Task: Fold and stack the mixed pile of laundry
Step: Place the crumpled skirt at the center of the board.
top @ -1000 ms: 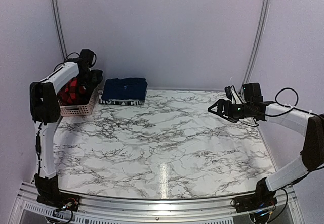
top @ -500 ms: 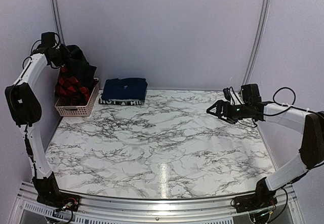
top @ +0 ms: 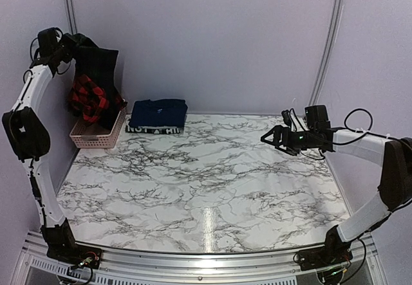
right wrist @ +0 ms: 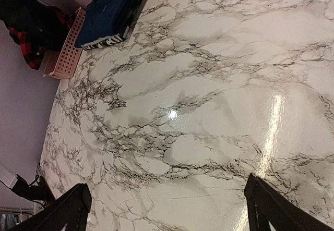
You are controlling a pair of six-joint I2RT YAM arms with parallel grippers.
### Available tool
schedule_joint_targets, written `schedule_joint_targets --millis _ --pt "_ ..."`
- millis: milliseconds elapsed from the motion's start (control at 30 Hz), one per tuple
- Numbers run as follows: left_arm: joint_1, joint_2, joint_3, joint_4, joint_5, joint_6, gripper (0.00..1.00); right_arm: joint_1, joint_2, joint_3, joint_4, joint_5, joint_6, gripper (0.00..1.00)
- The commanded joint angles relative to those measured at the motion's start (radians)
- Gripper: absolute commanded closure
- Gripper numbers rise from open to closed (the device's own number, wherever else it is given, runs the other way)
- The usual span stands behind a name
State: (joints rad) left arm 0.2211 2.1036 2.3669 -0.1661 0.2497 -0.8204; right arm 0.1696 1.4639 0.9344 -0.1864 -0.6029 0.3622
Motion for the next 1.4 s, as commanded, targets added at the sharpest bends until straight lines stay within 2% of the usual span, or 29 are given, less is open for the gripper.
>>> schedule_joint_targets --millis 0,267,433,667,933,1033,1167,1367 --pt "0.018 -0.06 0.049 0.248 0.039 -0.082 1.0 -0.008 0.01 0.041 0.032 -0.021 -0.005 0.01" --pt "0.057 -0.114 0.006 0.34 0.016 -0.107 1.0 -0.01 0.027 0.05 0.042 -0.041 -0.005 0.01" --pt "0.06 -0.067 0.122 0.364 0.078 -0.146 1.0 -0.008 0.039 0.058 0.048 -0.055 -0.006 0.02" --pt "0.058 -0.106 0.114 0.514 0.132 -0.198 1.0 -0.01 0.05 0.063 0.066 -0.079 0.001 0.02" --pt "0.072 -0.15 0.054 0.562 0.014 -0.198 1.0 -0.009 0.048 0.063 0.072 -0.096 0.0 0.02" --pt "0.085 -0.126 0.073 0.589 -0.008 -0.254 1.0 -0.009 0.04 0.061 0.066 -0.091 -0.006 0.02" --pt "0.061 -0.059 0.171 0.619 0.051 -0.308 1.0 -0.01 0.038 0.059 0.06 -0.091 -0.011 0.01" --pt "-0.053 -0.119 0.089 0.619 0.144 -0.229 1.0 -0.01 0.046 0.076 0.064 -0.099 -0.009 0.02"
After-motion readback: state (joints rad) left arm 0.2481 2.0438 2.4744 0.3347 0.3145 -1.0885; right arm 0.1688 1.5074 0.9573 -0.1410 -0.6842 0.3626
